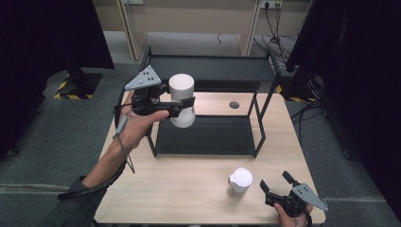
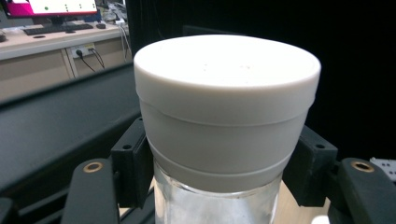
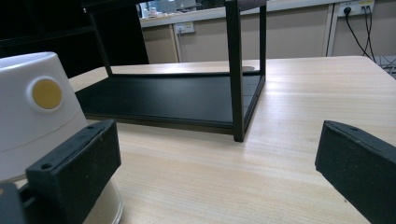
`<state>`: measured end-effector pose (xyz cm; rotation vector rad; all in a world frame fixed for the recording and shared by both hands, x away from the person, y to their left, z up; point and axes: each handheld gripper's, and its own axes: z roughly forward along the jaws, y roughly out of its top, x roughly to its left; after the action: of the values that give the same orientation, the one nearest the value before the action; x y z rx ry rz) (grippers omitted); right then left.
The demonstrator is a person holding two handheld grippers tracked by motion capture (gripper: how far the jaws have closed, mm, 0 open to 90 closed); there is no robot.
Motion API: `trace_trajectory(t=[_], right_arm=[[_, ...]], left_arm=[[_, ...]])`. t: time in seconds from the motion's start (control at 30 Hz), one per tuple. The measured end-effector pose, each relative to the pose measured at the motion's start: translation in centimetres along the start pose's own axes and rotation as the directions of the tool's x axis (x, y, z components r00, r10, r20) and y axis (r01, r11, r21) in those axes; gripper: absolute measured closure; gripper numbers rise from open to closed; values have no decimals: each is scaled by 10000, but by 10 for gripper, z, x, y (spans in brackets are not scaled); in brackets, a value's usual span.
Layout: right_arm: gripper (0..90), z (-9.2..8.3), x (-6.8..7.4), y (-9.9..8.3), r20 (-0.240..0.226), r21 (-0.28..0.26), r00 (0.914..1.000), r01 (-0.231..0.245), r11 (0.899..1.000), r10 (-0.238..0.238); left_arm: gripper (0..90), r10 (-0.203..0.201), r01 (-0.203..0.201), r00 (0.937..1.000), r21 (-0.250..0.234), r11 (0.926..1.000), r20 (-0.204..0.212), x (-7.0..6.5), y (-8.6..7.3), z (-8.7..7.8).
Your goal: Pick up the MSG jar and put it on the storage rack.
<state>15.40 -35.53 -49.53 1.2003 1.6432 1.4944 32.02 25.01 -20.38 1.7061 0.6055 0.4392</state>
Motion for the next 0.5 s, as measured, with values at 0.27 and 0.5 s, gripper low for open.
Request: trace_trajectory(t=[0.27,0.5], right_arm=[[4,0,0,0,-4,-8,10000,-4,10000,4],[4,0,0,0,-24,3,10000,-6,10000,6]], left_arm=[[351,-130,129,9998,-79,9999,-137,4,20,6],[351,-188,184,9990,-107,9998,-413,7,35,12]])
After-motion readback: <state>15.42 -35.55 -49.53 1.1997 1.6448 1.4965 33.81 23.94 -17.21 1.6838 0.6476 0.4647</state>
